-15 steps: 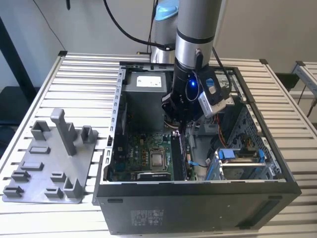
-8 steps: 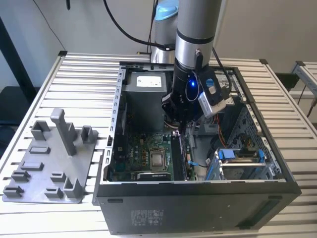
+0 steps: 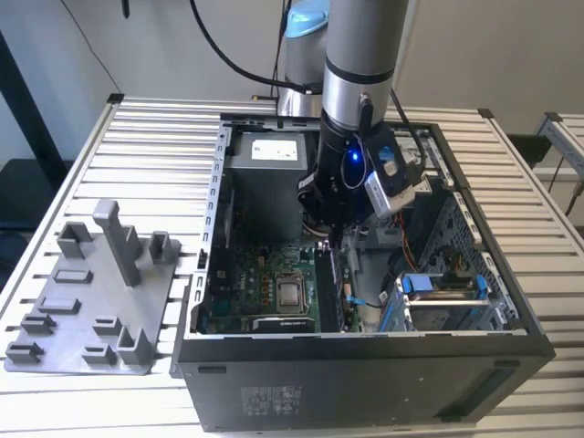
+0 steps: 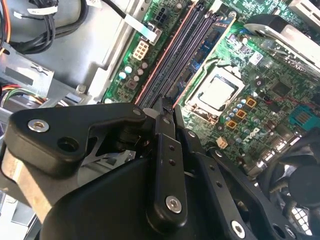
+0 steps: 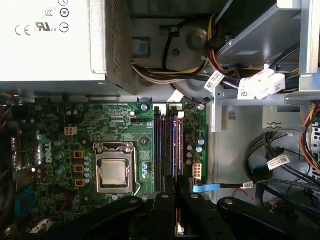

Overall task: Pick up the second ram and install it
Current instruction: 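Insert the second ram into the second slot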

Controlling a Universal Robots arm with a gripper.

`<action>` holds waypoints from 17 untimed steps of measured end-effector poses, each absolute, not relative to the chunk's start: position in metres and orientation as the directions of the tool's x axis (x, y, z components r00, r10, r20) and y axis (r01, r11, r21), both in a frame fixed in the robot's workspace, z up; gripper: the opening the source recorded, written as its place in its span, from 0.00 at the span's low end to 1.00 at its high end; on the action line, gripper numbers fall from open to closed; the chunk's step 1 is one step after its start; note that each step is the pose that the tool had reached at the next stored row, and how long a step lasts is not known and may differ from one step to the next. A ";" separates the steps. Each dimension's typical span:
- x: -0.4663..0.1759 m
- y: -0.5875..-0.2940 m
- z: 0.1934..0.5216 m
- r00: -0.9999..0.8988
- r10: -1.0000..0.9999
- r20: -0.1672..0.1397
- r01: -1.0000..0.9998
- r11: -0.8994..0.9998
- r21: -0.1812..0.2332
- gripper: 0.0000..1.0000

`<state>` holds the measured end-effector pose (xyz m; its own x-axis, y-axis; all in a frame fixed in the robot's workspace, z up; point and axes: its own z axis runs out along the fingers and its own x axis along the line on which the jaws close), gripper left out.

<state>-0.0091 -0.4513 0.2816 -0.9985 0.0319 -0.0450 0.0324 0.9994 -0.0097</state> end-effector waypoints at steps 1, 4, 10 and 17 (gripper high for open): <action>-0.009 -0.451 0.280 -0.999 0.032 -0.044 0.032 0.999 -0.010 0.14; -0.009 -0.451 0.275 -0.999 0.032 -0.043 0.032 0.999 -0.010 0.14; -0.010 -0.451 0.264 -0.999 0.032 -0.042 0.032 0.999 -0.010 0.14; -0.011 -0.452 0.252 -0.998 0.038 -0.042 0.038 0.999 -0.010 0.14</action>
<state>-0.0106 -0.4520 0.2519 -0.9984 0.0378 -0.0418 0.0383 0.9992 -0.0098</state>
